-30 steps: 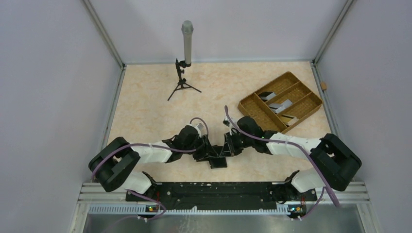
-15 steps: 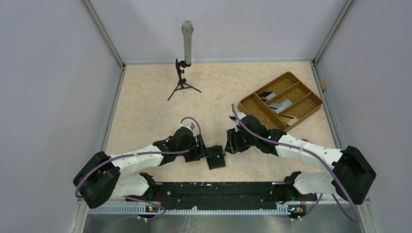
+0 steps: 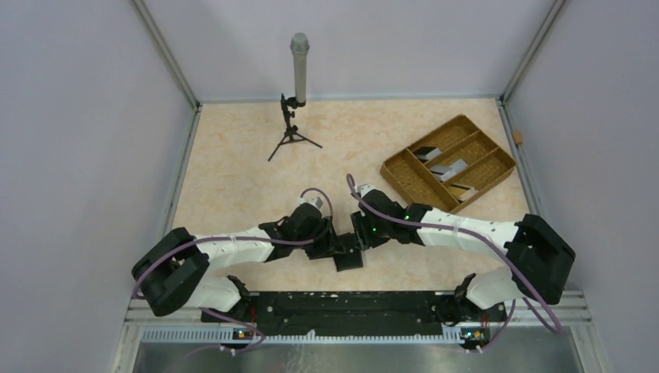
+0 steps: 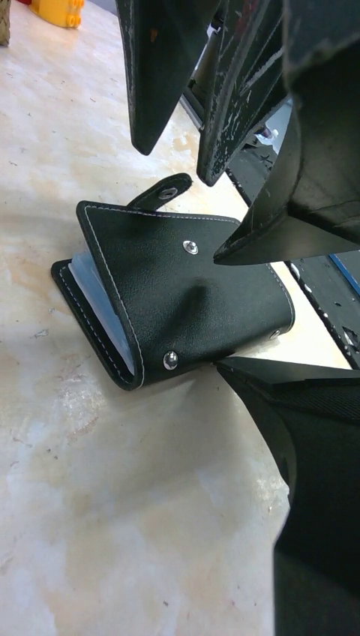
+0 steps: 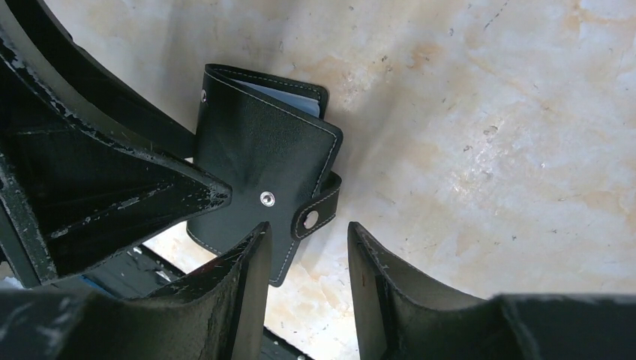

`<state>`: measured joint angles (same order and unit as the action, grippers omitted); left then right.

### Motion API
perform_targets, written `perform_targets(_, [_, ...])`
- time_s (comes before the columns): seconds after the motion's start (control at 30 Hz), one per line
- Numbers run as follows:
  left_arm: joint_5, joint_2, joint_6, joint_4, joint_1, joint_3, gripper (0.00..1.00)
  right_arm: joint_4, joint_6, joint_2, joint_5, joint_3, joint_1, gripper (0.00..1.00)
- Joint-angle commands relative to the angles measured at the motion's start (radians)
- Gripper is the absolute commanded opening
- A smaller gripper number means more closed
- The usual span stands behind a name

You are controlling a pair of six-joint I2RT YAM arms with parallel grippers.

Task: Put the credit cards into the card holder
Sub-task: Close the card holder at the center of the board.

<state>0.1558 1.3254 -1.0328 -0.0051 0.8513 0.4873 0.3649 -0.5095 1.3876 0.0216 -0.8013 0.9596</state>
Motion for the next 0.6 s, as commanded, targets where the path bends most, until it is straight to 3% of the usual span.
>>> perform_targets(0.0, [-0.082,0.045,0.009,-0.107,0.027,0.018,0.52,0.025,-0.004,0.021,0.037,-0.06,0.022,0.41])
perform_targets(0.33, [-0.146,0.082,0.022,-0.183,0.055,0.065,0.49,0.053,-0.003,0.053,0.055,-0.08,0.03,0.27])
perform_targets(0.57, [-0.193,0.09,0.031,-0.225,0.064,0.088,0.49,0.077,-0.002,0.063,0.055,-0.085,0.037,0.23])
